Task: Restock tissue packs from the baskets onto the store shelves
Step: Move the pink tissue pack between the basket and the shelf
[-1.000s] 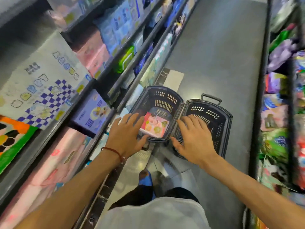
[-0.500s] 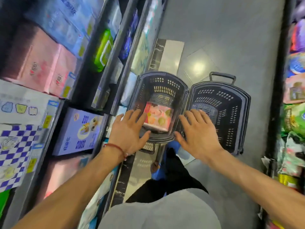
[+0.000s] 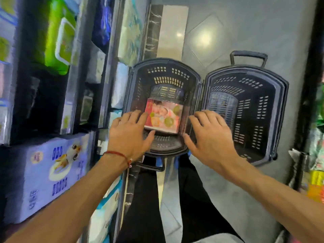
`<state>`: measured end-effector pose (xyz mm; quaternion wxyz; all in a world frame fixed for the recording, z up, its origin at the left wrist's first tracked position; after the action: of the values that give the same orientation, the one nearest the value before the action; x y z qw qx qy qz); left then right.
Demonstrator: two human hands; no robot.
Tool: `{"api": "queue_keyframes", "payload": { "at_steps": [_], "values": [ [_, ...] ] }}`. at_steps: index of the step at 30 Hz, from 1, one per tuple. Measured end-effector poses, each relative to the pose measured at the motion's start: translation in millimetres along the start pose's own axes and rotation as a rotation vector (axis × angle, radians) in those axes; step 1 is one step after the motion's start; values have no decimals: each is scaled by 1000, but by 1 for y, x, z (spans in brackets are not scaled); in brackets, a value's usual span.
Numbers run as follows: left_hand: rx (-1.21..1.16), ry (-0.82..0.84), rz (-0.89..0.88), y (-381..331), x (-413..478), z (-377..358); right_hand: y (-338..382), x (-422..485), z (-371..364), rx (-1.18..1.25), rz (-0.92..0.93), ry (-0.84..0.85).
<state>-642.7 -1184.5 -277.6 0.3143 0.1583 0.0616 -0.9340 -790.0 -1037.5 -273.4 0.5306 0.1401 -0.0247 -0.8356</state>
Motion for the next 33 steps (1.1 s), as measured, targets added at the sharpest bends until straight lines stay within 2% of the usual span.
{"api": "queue_keyframes", "payload": {
  "at_steps": [9,15,18,20,23,29,33],
  "values": [
    [-26,115,-148,38,83,-167,6,51,-162,57,-167,72],
    [-40,223,-149,54,126,-271,22,84,-289,203,-185,251],
    [-196,302,6,76,144,-324,18,97,-346,451,-379,326],
    [-397,376,192,93,153,-368,7,104,-381,678,-623,348],
    [-631,392,436,105,163,-419,-13,105,-433,929,-984,312],
    [-807,416,731,109,186,-480,-38,110,-491,1131,-1224,193],
    [-909,329,779,104,191,-493,-37,112,-500,1199,-1282,79]
  ]
}}
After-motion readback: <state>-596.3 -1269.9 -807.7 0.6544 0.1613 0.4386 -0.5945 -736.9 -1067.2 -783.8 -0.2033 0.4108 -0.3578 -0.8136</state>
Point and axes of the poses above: each hand's wrist, its own x-axis towards the middle knuckle, its own z-axis out of the back of the hand, y = z × x, the point moved 9 cm from there along x, towards the middle knuckle, and after that the axes turned 5 degrees about -y, right-handed, at the moved point
